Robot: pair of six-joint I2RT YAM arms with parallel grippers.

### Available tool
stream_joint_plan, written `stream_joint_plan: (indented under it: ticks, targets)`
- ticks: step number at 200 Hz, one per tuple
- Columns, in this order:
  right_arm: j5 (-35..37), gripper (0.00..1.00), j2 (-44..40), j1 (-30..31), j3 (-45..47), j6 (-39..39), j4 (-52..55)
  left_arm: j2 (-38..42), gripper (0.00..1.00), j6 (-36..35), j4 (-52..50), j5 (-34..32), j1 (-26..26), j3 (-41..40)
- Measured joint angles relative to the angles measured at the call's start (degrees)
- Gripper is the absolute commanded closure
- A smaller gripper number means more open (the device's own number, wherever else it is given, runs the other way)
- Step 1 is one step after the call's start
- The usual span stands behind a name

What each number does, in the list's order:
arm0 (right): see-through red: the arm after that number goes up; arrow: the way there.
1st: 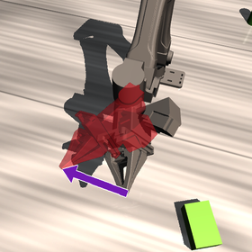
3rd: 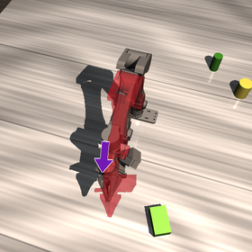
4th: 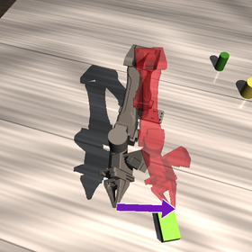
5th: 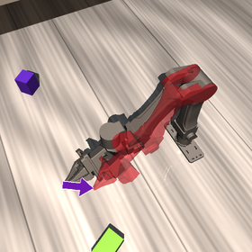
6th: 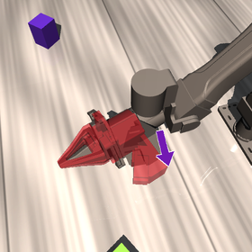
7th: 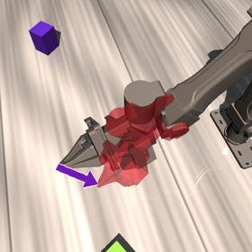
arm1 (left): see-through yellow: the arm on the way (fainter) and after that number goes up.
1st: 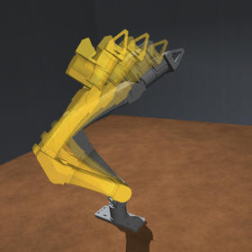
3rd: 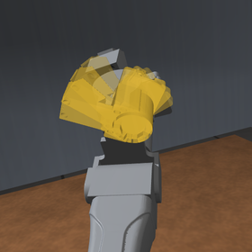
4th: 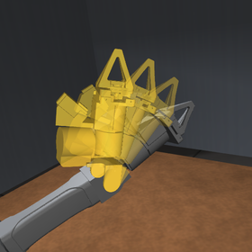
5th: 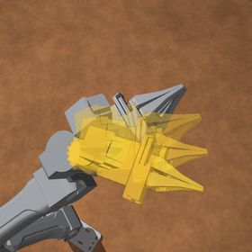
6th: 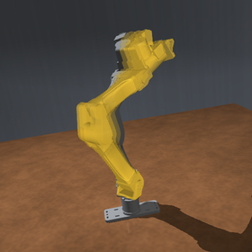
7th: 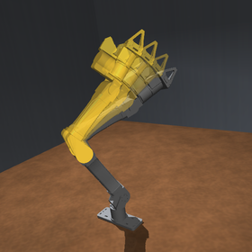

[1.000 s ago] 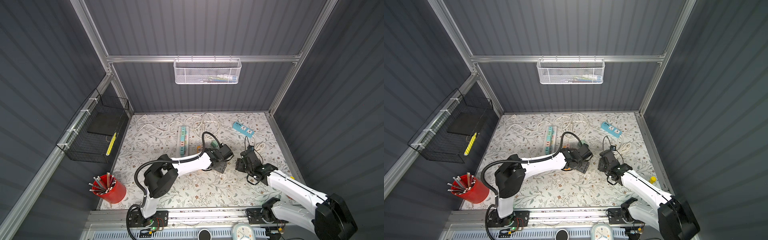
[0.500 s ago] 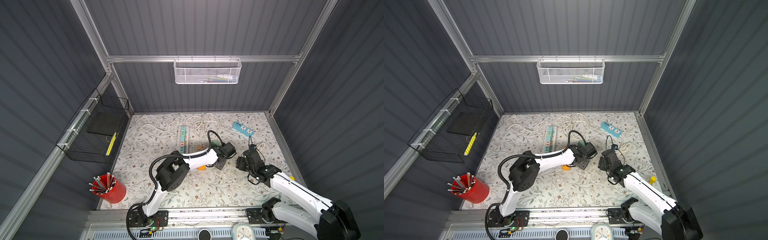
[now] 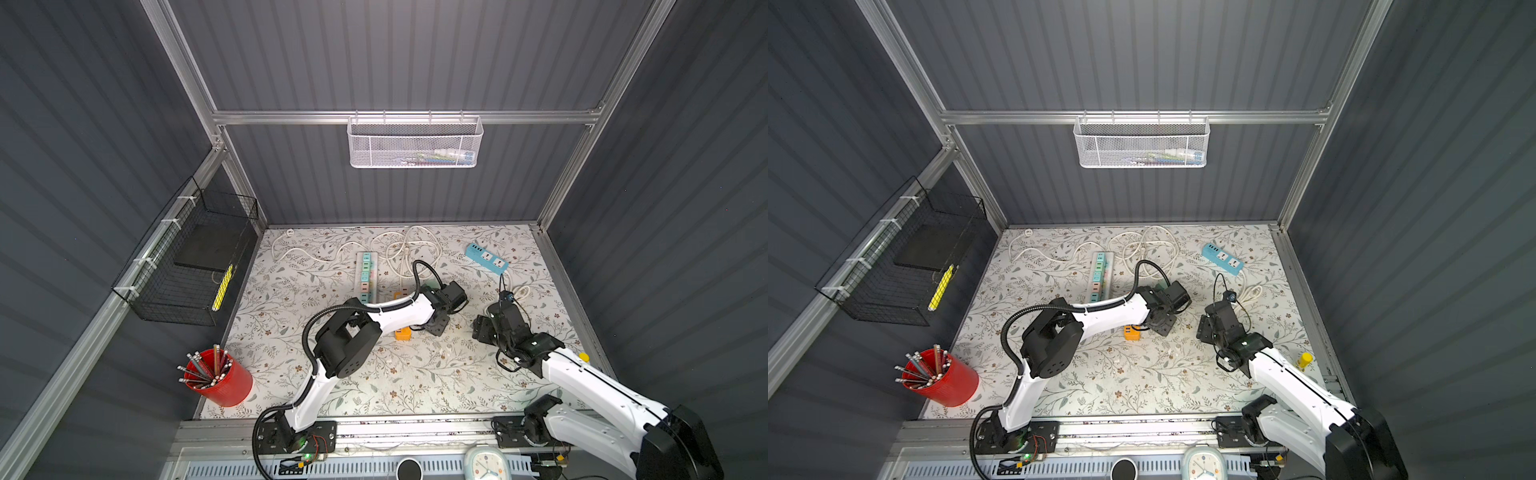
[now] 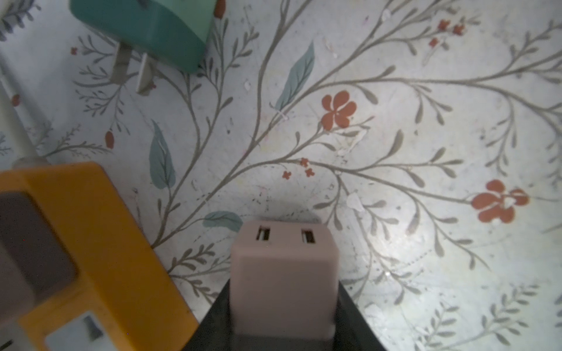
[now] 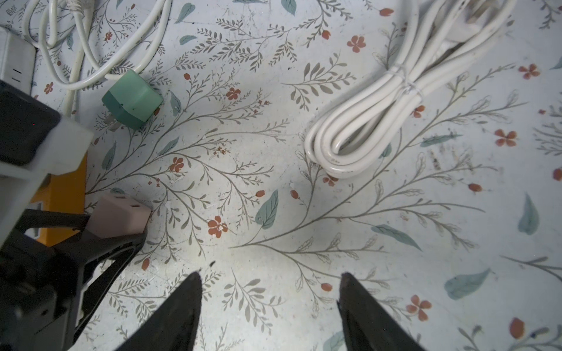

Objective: Insert plugs into power strip
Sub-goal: Pick up the plug from the center of the table, then insert the plug into the socket.

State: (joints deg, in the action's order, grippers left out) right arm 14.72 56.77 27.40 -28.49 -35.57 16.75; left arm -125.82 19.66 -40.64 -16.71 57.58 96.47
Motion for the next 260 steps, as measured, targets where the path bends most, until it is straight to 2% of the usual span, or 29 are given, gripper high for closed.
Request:
stream_joint_plan:
  ticks: [25,55,79,102,140,172,214,245,260]
  targets:
    - [-0.42,0.28,-0.07,0.0,0.0,0.02,0.02,1.4,0.71,-0.68,2.95,0.28,0.0,-2.51]
    - [-2.58,0.29,-0.07,-0.26,-1.16,0.92,1.01,8.63,0.74,-3.28,11.3,3.13,0.02,-13.46]
    - [-5.16,0.3,-0.07,-0.37,-4.09,2.27,2.23,19.12,0.73,-5.64,23.65,6.49,0.02,-26.95]
    - [-9.73,0.31,-0.02,-0.52,-8.09,4.31,3.21,28.26,0.77,-8.04,38.93,9.55,0.02,-38.56]
    - [-20.22,0.35,0.52,-0.52,-12.48,6.47,2.82,32.17,0.83,-13.14,60.28,13.79,0.07,-49.9]
    - [-29.94,0.36,3.98,-0.28,-14.08,7.02,1.01,32.17,0.84,-15.61,68.0,16.13,0.07,-53.11]
    - [-35.95,0.38,9.2,1.4,-14.51,7.19,-0.79,32.24,0.83,-17.18,72.94,17.42,0.07,-53.11]
    - [-37.2,0.45,11.54,1.9,-14.51,7.3,-1.31,32.24,0.83,-17.92,73.72,17.88,0.07,-53.11]
    - [-37.42,0.54,11.72,1.9,-14.51,7.28,-1.73,32.24,0.83,-18.01,73.94,18.14,0.07,-53.11]
